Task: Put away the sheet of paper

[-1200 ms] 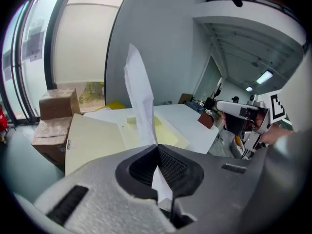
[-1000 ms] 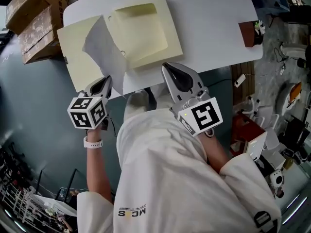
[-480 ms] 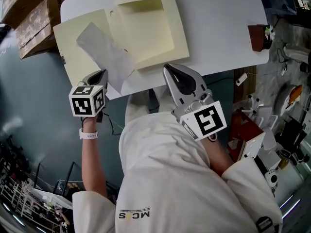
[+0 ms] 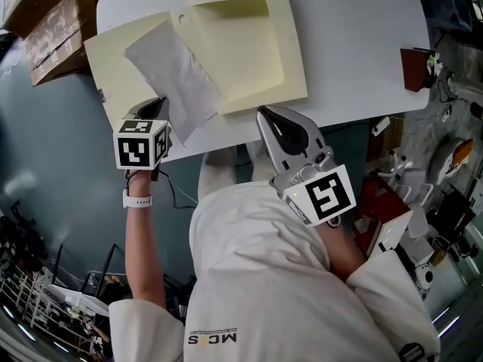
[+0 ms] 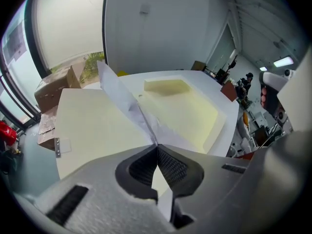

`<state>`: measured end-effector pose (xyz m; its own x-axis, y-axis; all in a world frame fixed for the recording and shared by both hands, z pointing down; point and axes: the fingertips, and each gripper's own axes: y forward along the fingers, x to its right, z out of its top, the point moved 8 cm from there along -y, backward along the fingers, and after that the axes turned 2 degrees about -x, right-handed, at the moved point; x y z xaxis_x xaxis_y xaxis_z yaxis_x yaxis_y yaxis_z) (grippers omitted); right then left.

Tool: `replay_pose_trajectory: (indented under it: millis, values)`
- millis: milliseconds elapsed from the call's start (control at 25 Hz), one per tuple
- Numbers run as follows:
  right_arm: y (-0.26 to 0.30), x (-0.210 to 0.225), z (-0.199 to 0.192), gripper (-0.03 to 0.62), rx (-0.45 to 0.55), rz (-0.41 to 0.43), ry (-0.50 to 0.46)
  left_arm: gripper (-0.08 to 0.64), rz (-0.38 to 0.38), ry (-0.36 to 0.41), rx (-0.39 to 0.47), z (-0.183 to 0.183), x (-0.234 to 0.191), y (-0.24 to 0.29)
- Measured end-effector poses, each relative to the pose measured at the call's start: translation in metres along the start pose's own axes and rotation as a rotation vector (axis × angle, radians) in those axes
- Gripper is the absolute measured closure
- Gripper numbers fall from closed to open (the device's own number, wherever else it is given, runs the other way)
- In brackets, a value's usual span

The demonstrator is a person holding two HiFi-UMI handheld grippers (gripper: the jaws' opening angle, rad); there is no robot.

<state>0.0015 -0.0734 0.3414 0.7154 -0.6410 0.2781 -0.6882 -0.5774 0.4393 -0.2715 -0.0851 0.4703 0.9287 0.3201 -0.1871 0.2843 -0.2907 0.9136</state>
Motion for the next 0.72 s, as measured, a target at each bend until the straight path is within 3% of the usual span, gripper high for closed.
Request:
replay_pose_trajectory:
  millis: [720]
  values:
    - [0.018,0.007,-0.015,0.580,-0.037,-0.003,0.037,0.535,-0.025,-0.039,0.024,0.035,-0.013,0.054]
